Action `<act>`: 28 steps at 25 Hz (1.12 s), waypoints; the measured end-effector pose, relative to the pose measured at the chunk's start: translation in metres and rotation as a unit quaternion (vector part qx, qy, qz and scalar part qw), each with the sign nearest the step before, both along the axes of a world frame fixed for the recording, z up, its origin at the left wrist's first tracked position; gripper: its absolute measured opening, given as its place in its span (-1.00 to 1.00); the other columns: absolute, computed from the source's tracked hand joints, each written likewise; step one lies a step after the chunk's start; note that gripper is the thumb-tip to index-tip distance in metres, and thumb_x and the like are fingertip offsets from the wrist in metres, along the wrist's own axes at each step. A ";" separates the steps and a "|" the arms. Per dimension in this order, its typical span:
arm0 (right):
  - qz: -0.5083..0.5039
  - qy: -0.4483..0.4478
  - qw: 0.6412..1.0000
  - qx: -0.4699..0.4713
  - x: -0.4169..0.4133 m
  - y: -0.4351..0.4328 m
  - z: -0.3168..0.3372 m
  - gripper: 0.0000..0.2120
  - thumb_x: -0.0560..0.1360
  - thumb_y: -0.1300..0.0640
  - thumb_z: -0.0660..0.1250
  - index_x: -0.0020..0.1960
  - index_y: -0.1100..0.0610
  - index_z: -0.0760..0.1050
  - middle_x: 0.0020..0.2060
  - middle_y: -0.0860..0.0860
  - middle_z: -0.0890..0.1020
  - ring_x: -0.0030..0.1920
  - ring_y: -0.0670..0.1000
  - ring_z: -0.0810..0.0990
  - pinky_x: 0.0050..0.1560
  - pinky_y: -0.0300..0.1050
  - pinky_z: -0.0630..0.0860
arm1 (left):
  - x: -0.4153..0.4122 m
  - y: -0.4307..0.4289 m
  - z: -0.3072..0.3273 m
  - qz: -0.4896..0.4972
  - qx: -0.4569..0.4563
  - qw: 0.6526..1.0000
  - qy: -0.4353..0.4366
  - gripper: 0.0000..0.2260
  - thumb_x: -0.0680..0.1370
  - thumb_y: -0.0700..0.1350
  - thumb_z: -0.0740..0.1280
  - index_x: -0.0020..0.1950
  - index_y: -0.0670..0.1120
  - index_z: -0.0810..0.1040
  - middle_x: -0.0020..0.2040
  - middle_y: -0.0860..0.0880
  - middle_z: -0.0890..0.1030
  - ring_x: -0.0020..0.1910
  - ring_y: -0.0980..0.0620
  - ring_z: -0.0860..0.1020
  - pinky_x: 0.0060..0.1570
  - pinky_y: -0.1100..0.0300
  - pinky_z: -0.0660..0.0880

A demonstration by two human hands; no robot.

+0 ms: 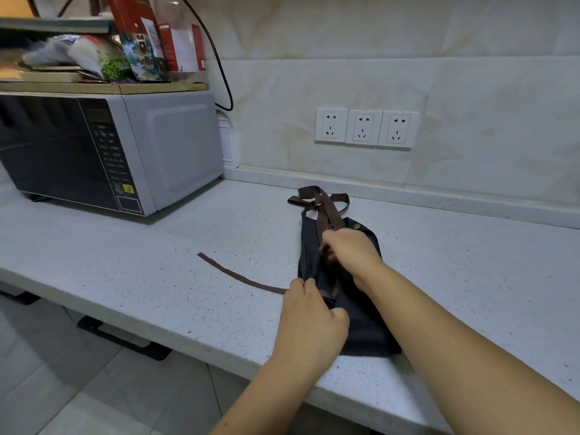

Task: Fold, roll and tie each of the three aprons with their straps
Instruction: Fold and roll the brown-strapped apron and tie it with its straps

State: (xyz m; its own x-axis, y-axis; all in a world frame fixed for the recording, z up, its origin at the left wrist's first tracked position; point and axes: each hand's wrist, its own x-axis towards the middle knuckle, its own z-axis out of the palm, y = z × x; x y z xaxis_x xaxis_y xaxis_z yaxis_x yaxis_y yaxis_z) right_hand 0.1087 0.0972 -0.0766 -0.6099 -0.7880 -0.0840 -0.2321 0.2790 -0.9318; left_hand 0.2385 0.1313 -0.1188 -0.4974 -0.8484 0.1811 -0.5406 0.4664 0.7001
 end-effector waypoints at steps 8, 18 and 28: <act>-0.041 -0.089 0.987 -0.129 -0.010 0.083 0.019 -0.82 0.59 0.16 0.13 -0.13 0.15 0.44 -0.46 0.04 0.53 -0.47 -0.01 0.40 -0.38 -0.14 0.31 | -0.001 0.000 -0.001 0.007 -0.012 1.000 0.008 -0.52 0.53 -0.12 0.22 0.43 -0.16 0.23 0.35 -0.02 0.23 0.22 0.01 0.37 0.19 0.21 0.38; -0.129 -0.186 0.974 -0.010 -0.058 0.110 -0.018 -0.84 0.63 0.23 0.12 0.13 0.23 0.44 -0.43 0.07 0.51 -0.46 0.00 0.40 -0.54 -0.20 0.33 | -0.003 -0.002 0.000 -0.003 -0.045 0.999 -0.027 -0.46 0.55 -0.09 0.20 0.52 -0.09 0.18 0.51 0.05 0.17 0.39 0.03 0.30 0.09 0.28 0.27; -0.213 0.374 0.902 -0.023 -0.031 0.125 -0.018 -0.36 0.46 0.22 0.33 0.50 0.11 0.19 0.32 0.14 0.34 0.30 0.15 0.33 0.28 0.09 0.35 | -0.002 -0.003 0.004 0.007 -0.020 0.998 -0.051 -0.62 0.55 -0.07 0.21 0.36 -0.14 0.36 0.39 0.01 0.23 0.26 0.00 0.36 -0.01 0.23 0.34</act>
State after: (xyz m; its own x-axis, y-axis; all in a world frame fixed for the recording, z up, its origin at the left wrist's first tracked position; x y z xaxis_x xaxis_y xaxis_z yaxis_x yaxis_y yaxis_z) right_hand 0.0781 0.2219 -0.0944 -0.7316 -0.4601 0.5030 -0.6809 0.4573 -0.5721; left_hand 0.2361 0.1286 -0.1151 -0.5033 -0.8484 0.1640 -0.6154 0.4852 0.6212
